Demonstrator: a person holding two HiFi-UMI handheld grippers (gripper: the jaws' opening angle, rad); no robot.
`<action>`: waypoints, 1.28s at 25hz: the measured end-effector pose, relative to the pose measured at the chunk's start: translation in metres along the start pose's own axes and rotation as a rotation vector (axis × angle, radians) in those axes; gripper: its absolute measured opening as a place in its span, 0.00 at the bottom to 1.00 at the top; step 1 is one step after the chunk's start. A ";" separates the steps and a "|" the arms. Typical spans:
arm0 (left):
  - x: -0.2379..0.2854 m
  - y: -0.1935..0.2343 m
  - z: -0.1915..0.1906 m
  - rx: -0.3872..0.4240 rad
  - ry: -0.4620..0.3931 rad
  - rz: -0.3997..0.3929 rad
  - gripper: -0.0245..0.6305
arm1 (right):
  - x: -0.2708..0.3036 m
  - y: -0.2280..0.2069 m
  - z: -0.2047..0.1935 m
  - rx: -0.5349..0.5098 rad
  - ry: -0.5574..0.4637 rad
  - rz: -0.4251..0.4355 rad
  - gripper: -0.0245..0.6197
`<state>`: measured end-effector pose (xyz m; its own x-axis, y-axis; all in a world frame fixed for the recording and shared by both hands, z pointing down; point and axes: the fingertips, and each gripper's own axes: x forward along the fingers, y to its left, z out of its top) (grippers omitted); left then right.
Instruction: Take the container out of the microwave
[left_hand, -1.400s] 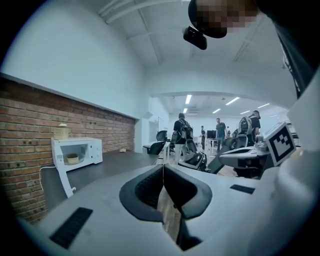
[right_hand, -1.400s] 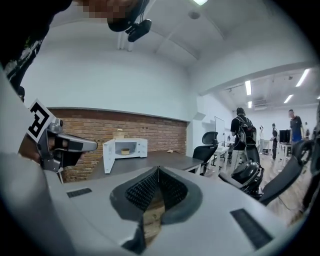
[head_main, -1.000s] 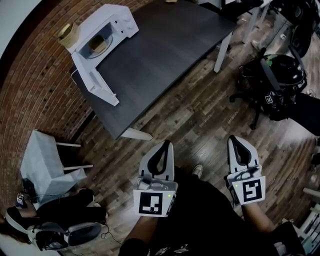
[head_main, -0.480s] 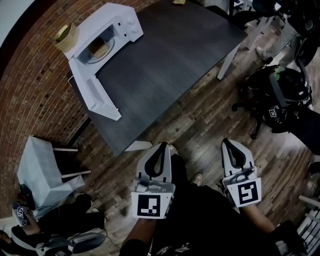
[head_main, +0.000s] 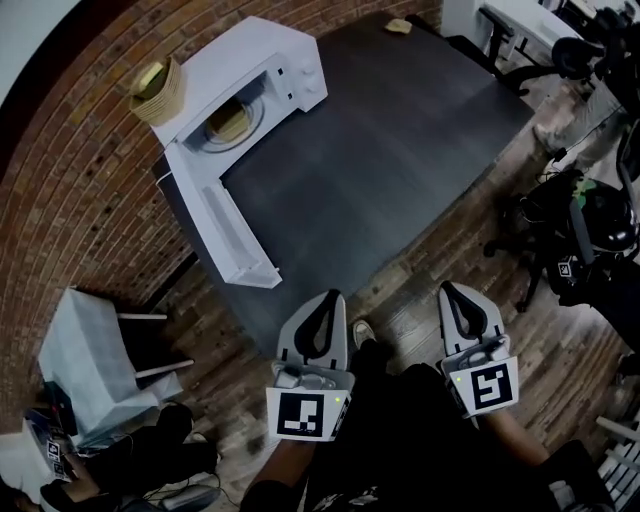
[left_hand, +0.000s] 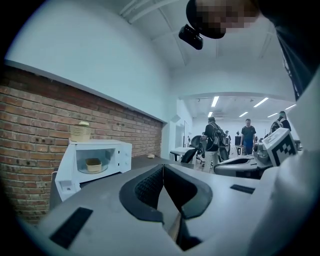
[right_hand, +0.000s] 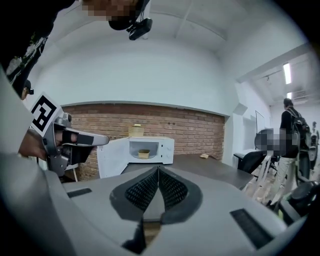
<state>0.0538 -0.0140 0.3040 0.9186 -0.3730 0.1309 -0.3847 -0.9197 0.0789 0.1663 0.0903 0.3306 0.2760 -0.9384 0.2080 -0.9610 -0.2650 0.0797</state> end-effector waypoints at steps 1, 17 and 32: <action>0.004 0.009 0.001 0.000 -0.001 0.004 0.05 | 0.011 0.005 0.002 -0.006 0.000 0.007 0.14; 0.049 0.081 -0.001 -0.090 -0.006 0.104 0.05 | 0.131 0.040 0.024 -0.042 0.017 0.167 0.14; 0.129 0.150 0.014 -0.165 0.019 0.335 0.05 | 0.286 0.031 0.040 -0.144 0.075 0.485 0.14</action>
<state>0.1159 -0.2017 0.3188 0.7377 -0.6465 0.1945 -0.6749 -0.7140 0.1865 0.2151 -0.1952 0.3531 -0.1952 -0.9258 0.3237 -0.9678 0.2353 0.0892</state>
